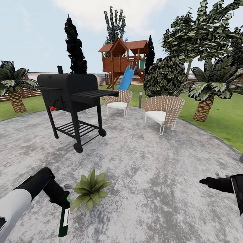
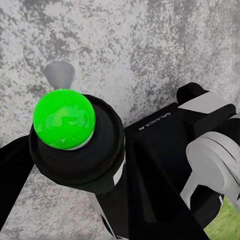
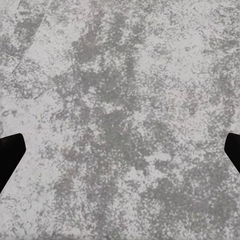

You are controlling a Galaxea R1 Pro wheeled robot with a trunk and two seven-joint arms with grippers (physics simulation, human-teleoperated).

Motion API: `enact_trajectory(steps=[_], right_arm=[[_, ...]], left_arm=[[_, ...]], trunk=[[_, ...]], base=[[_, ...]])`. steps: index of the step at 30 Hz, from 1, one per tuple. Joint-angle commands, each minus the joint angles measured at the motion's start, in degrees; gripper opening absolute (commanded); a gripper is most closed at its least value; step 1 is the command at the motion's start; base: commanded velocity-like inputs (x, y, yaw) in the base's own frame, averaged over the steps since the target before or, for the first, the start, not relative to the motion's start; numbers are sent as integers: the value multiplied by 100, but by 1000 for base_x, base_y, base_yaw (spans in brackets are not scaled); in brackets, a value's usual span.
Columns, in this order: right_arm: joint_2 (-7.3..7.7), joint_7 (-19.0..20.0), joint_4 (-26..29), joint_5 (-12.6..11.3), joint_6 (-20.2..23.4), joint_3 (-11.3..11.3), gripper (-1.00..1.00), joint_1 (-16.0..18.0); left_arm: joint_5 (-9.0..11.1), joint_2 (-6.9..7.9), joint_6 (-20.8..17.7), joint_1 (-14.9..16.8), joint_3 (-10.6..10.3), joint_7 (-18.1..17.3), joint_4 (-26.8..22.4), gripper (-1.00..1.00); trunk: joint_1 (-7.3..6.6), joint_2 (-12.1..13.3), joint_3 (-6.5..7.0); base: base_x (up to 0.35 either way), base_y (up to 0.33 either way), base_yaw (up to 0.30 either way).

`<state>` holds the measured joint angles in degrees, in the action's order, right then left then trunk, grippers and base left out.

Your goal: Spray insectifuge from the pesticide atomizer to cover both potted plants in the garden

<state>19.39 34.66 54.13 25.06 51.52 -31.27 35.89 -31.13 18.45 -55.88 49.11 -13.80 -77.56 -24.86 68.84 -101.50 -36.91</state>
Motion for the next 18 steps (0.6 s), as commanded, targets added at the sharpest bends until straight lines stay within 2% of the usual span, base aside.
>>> enact_trajectory(steps=[1, 18], right_arm=[[-3, 58, 4, 60, 14, -11, 100, 6], [-4, 58, 4, 60, 16, -11, 100, 7]], left_arm=[[-51, 2, -55, 2, -4, -57, -11, -100], [-58, -1, -60, 2, -26, -57, 6, -100]], trunk=[[0, -3, -6], [0, -3, -7]], base=[[0, 0, 2], [0, 0, 0]])
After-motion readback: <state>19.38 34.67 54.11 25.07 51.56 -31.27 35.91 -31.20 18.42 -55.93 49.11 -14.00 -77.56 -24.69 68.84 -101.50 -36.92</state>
